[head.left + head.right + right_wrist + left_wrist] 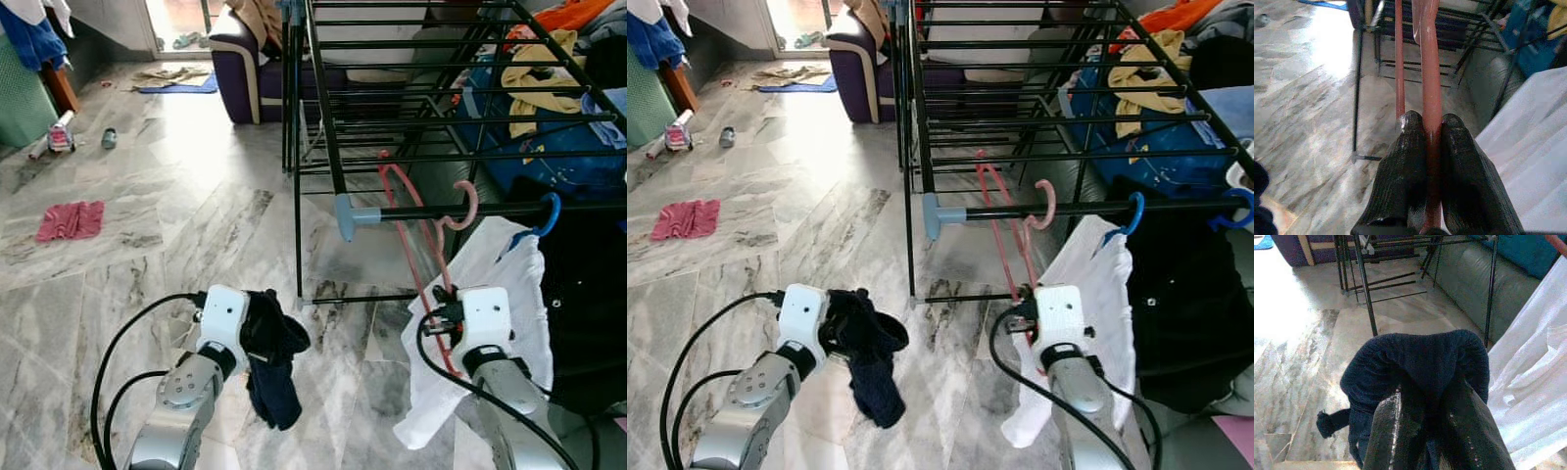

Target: Hang hanger

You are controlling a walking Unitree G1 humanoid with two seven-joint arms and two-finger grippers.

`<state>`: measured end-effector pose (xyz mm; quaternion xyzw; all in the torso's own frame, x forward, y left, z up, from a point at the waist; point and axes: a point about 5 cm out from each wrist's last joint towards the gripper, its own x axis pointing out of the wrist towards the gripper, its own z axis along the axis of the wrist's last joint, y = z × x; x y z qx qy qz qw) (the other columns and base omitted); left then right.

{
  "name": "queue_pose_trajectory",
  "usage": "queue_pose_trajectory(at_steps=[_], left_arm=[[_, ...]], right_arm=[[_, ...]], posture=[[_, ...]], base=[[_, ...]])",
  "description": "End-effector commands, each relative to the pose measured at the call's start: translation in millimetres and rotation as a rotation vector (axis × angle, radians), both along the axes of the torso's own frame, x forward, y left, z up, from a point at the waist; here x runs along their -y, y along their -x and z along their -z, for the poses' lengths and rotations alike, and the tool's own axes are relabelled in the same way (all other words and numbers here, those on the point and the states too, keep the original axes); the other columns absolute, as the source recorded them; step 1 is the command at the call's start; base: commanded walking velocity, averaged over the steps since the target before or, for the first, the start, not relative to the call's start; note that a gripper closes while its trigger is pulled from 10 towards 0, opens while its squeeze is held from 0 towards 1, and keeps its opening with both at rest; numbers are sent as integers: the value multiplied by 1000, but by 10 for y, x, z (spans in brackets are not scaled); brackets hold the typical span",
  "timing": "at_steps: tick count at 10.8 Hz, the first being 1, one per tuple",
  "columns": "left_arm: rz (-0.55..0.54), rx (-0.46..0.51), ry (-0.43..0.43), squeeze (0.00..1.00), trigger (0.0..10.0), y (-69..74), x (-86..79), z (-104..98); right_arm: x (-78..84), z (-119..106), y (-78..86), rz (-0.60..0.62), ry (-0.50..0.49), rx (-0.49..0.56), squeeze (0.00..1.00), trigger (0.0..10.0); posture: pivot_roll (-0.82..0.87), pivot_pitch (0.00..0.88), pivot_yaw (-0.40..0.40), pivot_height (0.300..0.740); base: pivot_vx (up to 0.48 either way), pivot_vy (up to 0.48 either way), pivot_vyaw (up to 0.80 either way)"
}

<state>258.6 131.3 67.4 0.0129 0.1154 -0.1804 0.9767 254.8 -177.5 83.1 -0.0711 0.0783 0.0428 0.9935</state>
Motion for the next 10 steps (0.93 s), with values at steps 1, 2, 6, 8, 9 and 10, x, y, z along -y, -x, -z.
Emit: queue_pose_trajectory(at_steps=[1,2,6,8,9,10], left_arm=[[10,24,1,0,10000,1,4,-55],[2,41,9,0,10000,-4,11,-79],[14,55,12,0,10000,-9,51,-89],[24,51,18,0,10000,-13,77,-78],[23,61,18,0,10000,-28,88,-91],[18,70,16,0,10000,-36,87,-98]], right_arm=[[-48,-53,15,-25,-6,12,0,0],[-83,52,121,-55,-4,-48,0,0],[85,-21,330,26,93,0,0,0],[137,130,559,-4,89,-70,0,0],[136,177,594,-9,92,-91,0,0],[107,164,554,-26,100,-81,0,0]], posture=[[33,61,-24,740],[31,61,-24,740],[21,54,-41,740],[9,57,-41,740],[8,54,-42,740],[6,52,-42,740]], base=[[0,0,0],[0,0,0],[0,0,0],[0,0,0],[0,0,0],[0,0,0]])
